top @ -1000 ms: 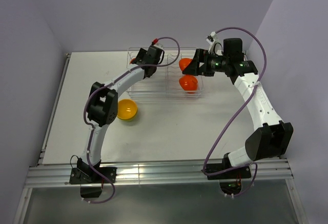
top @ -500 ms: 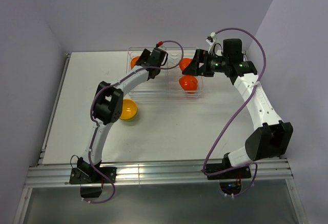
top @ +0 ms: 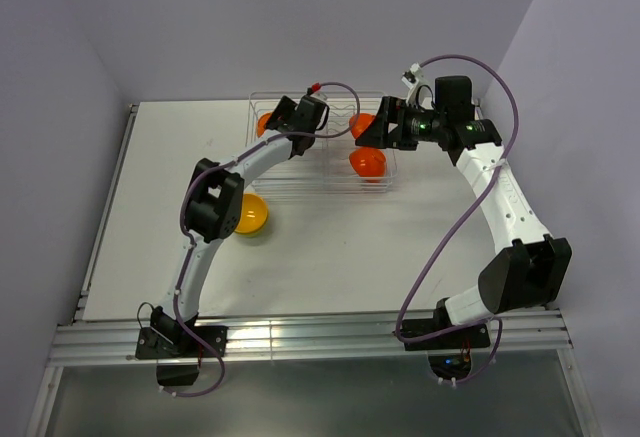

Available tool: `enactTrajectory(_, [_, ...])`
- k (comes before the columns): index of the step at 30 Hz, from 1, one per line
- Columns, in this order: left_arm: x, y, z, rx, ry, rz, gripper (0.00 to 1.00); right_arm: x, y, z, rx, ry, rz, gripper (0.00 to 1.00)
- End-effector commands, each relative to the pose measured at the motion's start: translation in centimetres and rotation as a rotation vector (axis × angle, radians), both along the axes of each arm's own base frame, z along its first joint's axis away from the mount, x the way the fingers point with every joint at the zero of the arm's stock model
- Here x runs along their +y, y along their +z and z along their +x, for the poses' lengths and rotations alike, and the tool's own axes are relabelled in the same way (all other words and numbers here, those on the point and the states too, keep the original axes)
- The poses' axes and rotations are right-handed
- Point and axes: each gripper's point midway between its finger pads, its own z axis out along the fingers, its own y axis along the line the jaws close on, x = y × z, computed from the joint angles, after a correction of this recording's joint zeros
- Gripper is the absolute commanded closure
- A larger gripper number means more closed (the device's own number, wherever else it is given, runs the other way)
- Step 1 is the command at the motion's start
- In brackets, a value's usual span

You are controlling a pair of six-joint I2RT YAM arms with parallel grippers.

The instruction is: Load the bowls into the dish rack

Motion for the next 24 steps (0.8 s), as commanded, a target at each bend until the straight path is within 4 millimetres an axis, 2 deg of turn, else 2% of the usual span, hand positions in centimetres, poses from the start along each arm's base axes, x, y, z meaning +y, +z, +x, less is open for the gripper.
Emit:
enactTrajectory(1, [-1.3,2.1,0.6,-0.047,-0.023,-0.057,0.17,-0.3,0.9,0.1,-0.047,0.001,0.004,0.04])
enactTrajectory(2, [-1.3,1.9,0.6,-0.042,-0.022,-0.062,0.11,-0.2,0.8,0.1,-0.047,0.002,0.002,0.04])
enactTrajectory(6, [-1.5,1.7,0.5,-0.036,-0.024,-0.072,0.01,-0.2,0.8,0.1,-0.046,0.001,0.003,0.04])
enactTrajectory(16, [-2.6,1.4,0.2,0.016,-0.076,-0.133,0.01,-0.2,0.8,0.1,-0.047,0.0,0.002,0.04])
enactTrajectory(24, [-1.7,1.4,0.7,0.019,-0.05,-0.135,0.0,-0.3,0.7,0.1,-0.047,0.0,-0.001,0.04])
